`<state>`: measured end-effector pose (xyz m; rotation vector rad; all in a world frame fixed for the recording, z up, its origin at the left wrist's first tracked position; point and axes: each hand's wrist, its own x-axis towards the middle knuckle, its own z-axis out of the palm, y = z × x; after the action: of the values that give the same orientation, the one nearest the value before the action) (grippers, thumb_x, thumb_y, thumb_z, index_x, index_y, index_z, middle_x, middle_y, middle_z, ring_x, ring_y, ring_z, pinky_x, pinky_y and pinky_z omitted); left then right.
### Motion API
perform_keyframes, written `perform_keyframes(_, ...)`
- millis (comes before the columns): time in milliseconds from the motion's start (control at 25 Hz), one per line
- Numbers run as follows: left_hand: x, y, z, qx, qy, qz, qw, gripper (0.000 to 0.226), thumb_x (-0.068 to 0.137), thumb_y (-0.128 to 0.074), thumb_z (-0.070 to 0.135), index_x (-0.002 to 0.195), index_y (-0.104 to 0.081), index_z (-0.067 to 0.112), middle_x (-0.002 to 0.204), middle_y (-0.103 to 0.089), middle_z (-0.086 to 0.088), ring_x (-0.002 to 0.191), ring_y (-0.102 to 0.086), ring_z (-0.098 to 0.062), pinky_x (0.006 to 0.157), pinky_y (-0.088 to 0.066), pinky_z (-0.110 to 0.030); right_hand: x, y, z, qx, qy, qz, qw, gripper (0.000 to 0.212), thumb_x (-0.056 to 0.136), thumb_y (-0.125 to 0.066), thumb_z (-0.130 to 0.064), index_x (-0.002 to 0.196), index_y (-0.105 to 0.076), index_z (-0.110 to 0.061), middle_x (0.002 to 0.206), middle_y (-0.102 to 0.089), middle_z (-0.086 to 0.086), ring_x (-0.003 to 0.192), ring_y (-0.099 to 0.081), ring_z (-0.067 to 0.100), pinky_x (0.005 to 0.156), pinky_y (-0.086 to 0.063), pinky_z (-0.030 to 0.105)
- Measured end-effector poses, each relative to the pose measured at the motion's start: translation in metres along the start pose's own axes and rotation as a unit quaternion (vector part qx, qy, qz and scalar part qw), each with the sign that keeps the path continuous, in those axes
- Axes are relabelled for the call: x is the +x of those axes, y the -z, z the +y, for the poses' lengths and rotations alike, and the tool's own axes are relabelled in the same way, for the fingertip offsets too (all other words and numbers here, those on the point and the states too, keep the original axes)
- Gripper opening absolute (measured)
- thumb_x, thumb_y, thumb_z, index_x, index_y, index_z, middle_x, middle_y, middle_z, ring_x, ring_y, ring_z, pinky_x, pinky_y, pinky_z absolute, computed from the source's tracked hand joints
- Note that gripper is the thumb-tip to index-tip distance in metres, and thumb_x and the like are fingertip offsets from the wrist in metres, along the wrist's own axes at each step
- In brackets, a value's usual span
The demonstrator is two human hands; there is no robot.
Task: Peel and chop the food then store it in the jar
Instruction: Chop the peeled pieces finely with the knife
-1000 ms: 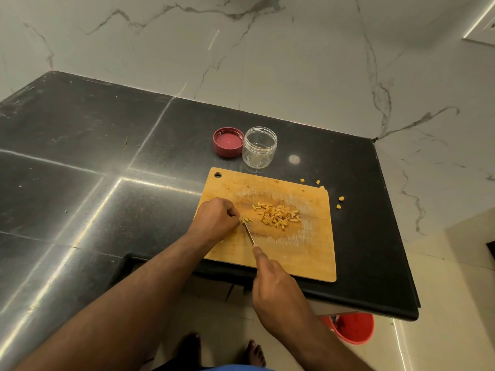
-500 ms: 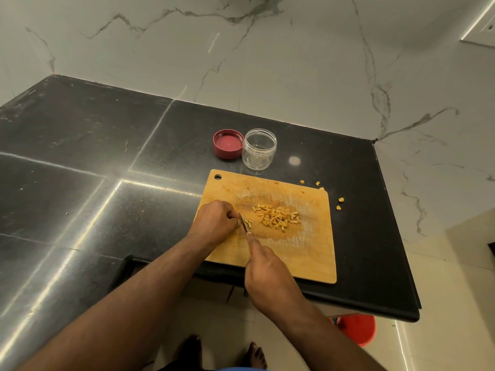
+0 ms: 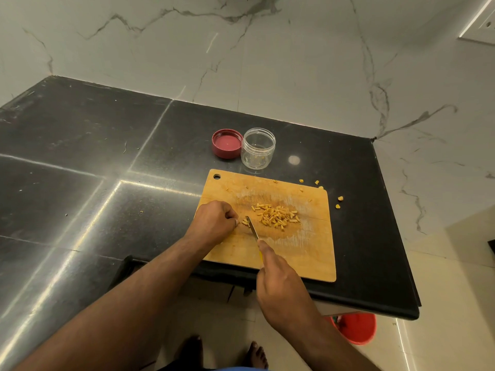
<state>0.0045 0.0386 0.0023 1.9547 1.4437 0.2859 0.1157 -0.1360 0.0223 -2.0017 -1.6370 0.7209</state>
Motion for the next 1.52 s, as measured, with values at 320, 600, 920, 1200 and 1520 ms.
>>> perform_keyframes(320,-0.003,-0.001,0.002,-0.001,0.005,0.020,1.000,0.009,0.091,-0.067,0.019,0.090,-0.076,0.020,0.090,-0.072,0.008,0.077,-0.059,-0.005,0.054,-0.035,-0.014,0.023,-0.008,-0.011,-0.037,-0.018,-0.035,0.999,0.055,0.103,-0.032,-0.021,0.156,-0.018,-0.026,0.133,-0.053,0.005,0.110,-0.054,0.021,0.091,-0.047,0.037)
perform_keyframes(600,-0.004,-0.001,0.001,-0.005,0.005,0.023,1.000,0.007,0.091,-0.069,0.022,0.092,-0.076,0.021,0.089,-0.070,0.008,0.074,-0.056,-0.003,0.054,-0.035,-0.015,0.008,-0.010,-0.003,-0.012,-0.025,-0.052,0.998,0.055,0.104,-0.033,-0.023,0.156,-0.017,-0.028,0.130,-0.053,0.001,0.106,-0.052,0.015,0.090,-0.046,0.032)
perform_keyframes(920,-0.003,0.016,-0.004,-0.008,0.005,-0.016,1.000,0.022,0.095,-0.062,0.016,0.110,-0.076,0.022,0.115,-0.071,0.005,0.103,-0.062,-0.012,0.079,-0.045,-0.021,-0.006,0.010,0.014,0.047,-0.033,0.012,0.998,0.052,0.104,-0.037,-0.023,0.154,-0.024,-0.032,0.129,-0.046,-0.018,0.103,-0.046,-0.008,0.080,-0.033,0.000)
perform_keyframes(1200,-0.009,0.032,-0.019,-0.013,0.030,0.002,0.999,0.024,0.095,-0.058,0.010,0.108,-0.075,0.021,0.117,-0.070,0.001,0.103,-0.061,-0.012,0.082,-0.047,-0.024,0.009,-0.009,0.009,-0.001,0.013,-0.033,0.999,0.053,0.105,-0.034,-0.026,0.154,-0.019,-0.033,0.132,-0.051,-0.004,0.103,-0.052,0.008,0.088,-0.045,0.026)
perform_keyframes(1520,-0.017,0.041,-0.027,-0.002,0.027,-0.048,0.998,0.022,0.095,-0.064,0.015,0.114,-0.073,0.021,0.110,-0.069,0.003,0.096,-0.059,-0.008,0.071,-0.043,-0.018,-0.005,0.007,0.025,0.024,-0.012,-0.010,1.000,0.052,0.105,-0.037,-0.023,0.155,-0.023,-0.029,0.140,-0.045,-0.011,0.110,-0.041,-0.006,0.093,-0.032,0.003)
